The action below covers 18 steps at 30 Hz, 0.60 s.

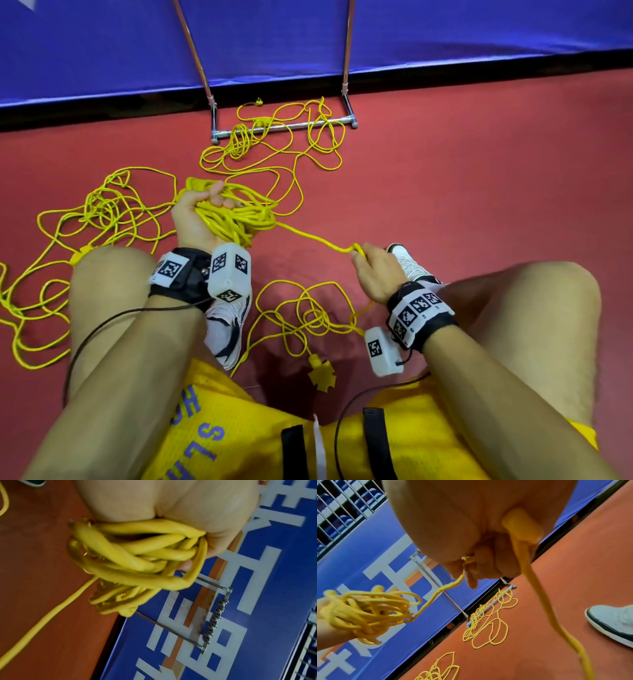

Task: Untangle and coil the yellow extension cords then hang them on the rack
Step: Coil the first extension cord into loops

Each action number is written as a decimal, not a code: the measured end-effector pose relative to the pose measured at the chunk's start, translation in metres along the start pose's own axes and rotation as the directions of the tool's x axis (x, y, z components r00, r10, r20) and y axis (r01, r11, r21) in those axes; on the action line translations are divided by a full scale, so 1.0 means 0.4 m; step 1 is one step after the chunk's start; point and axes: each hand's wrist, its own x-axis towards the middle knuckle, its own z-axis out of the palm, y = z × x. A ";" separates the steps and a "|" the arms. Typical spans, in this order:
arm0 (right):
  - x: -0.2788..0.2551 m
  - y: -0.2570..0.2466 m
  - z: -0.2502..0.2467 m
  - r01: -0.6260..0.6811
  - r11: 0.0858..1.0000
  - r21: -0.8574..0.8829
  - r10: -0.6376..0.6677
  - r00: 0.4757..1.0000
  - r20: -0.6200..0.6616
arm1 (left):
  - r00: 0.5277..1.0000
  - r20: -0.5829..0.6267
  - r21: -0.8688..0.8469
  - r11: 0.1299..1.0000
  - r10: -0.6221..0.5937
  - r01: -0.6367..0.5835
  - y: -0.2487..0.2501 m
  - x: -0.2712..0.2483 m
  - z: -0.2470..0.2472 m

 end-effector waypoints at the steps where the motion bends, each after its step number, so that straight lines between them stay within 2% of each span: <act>1: -0.005 -0.005 -0.001 0.060 0.998 0.007 -0.060 0.998 -0.023 | 0.999 -0.025 0.013 1.000 0.027 -0.027 -0.001 0.005 0.003; 3: -0.013 -0.013 -0.006 0.125 0.991 0.053 -0.119 0.987 -0.104 | 0.996 -0.051 0.057 0.996 0.073 -0.070 -0.006 0.005 0.009; 5: -0.015 -0.012 -0.006 0.115 0.989 0.096 -0.097 0.981 -0.171 | 0.991 -0.065 0.094 0.989 0.120 -0.114 -0.016 0.016 0.006; 9: -0.003 0.005 -0.001 0.122 0.992 -0.046 -0.126 0.985 -0.117 | 0.951 -0.066 0.289 0.918 0.303 -0.272 -0.042 0.034 -0.013; 11: 0.006 0.007 -0.006 0.094 0.986 -0.138 -0.107 0.990 -0.088 | 0.938 -0.001 0.352 0.878 0.347 -0.325 -0.057 0.027 -0.013; 15: 0.021 0.001 -0.017 0.051 0.956 -0.290 -0.083 0.992 -0.098 | 0.906 0.209 0.457 0.783 0.367 -0.423 -0.074 -0.002 -0.008; 18: 0.036 0.004 -0.019 0.017 0.949 -0.315 -0.039 0.997 -0.063 | 0.903 0.297 0.450 0.788 0.312 -0.420 -0.075 -0.013 -0.006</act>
